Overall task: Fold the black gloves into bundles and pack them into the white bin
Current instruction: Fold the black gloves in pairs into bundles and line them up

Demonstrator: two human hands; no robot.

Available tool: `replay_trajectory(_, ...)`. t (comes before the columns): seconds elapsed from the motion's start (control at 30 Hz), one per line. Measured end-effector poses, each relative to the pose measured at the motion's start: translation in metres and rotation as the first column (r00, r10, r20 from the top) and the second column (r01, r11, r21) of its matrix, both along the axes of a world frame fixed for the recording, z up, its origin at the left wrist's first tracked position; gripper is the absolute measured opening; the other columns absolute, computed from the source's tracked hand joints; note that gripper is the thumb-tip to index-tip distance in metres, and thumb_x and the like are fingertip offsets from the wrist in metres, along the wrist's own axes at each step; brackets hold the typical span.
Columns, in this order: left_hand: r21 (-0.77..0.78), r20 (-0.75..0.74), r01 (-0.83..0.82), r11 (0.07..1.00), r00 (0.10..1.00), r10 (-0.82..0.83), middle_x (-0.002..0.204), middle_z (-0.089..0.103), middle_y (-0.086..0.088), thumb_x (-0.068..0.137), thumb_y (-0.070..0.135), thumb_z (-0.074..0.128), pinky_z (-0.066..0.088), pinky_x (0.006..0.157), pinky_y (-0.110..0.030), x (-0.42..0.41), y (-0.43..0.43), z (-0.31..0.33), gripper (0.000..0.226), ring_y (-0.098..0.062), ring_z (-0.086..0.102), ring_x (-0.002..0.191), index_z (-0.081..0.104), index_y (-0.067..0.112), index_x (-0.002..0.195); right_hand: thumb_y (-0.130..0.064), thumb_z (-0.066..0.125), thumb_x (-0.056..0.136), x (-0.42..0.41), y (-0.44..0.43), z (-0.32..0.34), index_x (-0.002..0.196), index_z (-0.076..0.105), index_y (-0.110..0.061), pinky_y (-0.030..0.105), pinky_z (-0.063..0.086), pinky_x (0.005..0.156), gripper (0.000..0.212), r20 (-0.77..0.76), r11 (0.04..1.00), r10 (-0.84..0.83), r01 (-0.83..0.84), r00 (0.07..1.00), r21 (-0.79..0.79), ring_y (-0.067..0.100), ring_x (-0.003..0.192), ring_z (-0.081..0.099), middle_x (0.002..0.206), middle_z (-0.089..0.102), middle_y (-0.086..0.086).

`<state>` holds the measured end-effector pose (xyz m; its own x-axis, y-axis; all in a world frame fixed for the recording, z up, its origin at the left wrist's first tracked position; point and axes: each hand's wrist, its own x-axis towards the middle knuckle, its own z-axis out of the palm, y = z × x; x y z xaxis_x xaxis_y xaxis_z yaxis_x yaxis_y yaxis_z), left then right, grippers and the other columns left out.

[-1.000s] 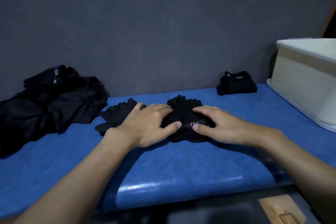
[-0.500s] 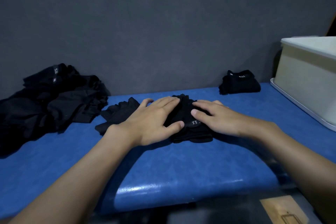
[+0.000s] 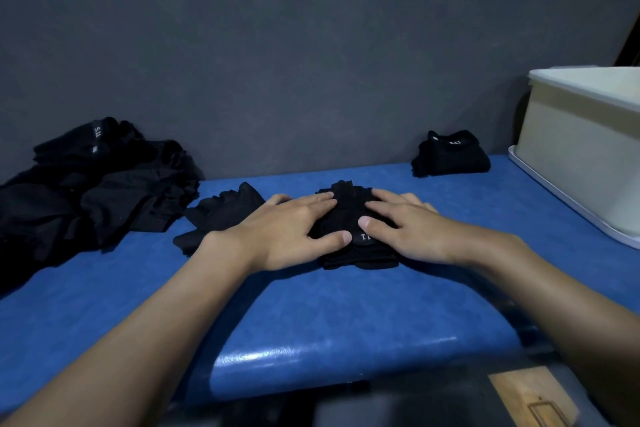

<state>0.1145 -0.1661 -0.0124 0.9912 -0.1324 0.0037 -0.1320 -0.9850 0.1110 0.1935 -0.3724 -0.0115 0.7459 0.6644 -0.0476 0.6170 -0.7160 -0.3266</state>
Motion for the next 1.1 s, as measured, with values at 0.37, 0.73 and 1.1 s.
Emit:
replay_trajectory(0.37,-0.156,0.171,0.084,0.984,0.984,-0.057,0.147,0.047,0.019,0.083,0.071,0.023,0.019,0.12,-0.034,-0.014,-0.005,0.018,0.076,0.004,0.035,0.135,0.053,0.031,0.141,-0.024,0.077,0.08,-0.016,-0.028,0.01,0.111,0.069,-0.026,0.011,0.036,0.1,0.032,0.059,0.885,0.226,-0.23,0.972,0.404,-0.006,0.116,0.051,0.122,0.057,-0.018)
replay_trajectory(0.73,-0.132,0.065,0.115,0.985,0.992,-0.107,0.125,0.06,0.024,0.077,0.058,0.074,0.034,0.11,-0.027,-0.027,-0.005,0.019,0.066,0.0,0.052,0.115,0.054,0.037,0.136,-0.025,0.076,0.08,-0.021,-0.034,0.01,0.128,0.06,-0.03,0.007,0.035,0.096,0.051,0.023,0.936,0.237,-0.234,0.971,0.263,-0.005,0.115,0.048,0.125,0.044,-0.022)
replay_trajectory(1.1,-0.227,0.089,0.102,0.969,0.992,-0.084,0.105,0.069,0.021,0.076,0.055,0.074,0.048,0.094,-0.025,-0.028,-0.005,0.019,0.064,0.002,0.062,0.097,0.054,0.04,0.135,-0.021,0.067,0.087,-0.021,-0.03,0.007,0.115,0.069,-0.028,0.02,0.046,0.088,0.028,0.144,0.926,0.159,-0.198,0.977,0.322,-0.002,0.097,0.058,0.101,0.064,-0.019)
